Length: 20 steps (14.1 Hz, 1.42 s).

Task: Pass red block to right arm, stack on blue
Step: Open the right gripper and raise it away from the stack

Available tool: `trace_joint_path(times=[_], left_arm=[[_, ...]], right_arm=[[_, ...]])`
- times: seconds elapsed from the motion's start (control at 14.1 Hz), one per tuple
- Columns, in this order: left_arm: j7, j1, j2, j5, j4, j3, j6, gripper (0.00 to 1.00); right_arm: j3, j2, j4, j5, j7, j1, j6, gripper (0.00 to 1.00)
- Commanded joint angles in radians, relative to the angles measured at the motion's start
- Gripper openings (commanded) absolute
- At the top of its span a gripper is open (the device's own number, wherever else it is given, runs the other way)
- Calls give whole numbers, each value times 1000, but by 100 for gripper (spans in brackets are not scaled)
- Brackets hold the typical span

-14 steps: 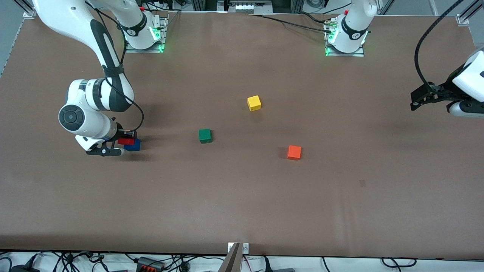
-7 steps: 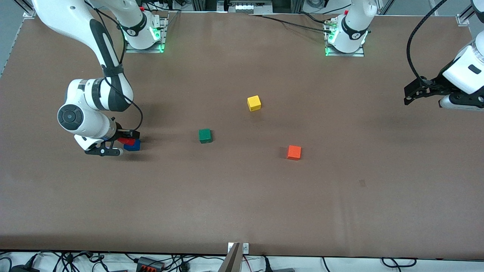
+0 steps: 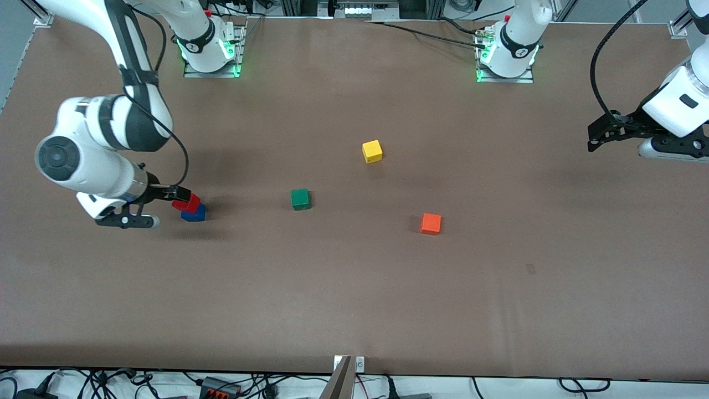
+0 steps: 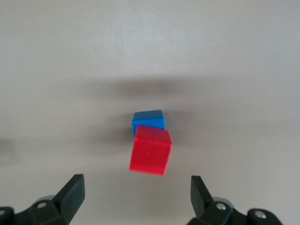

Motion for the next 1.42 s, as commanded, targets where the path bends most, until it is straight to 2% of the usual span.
trace_joint_path(times=[0.0,0.14,0.35,0.64,1.06,1.13,1.21,1.35], left_arm=[[13,-2,-20,-18,6,1,-27,100],[18,-2,-20,-18,7,1,-27,100],[15,-3,-18,-18,9,1,-27,100],[13,-2,-13,-18,10,1,-29,100],[10,-5,-13,-18,15,1,-35,100],[10,-8,-17,-18,15,-1,-72,100],[10,-8,-15,-18,21,-1,-95,100],[12,-8,-13,-18,29,1,-96,100]], right_arm=[[-21,4,178,-15,12,-6,-191,100],[-30,4,289,-12,-1,-8,-280,100],[-79,4,396,-15,-23,-10,-314,100],[-135,3,426,-7,-66,-10,-355,100],[-150,-17,449,-3,-91,-14,-357,100],[-135,-26,449,-1,-91,-32,-355,100],[-94,-43,449,0,-97,-89,-355,100],[64,-78,440,-7,-107,-230,-352,100]])
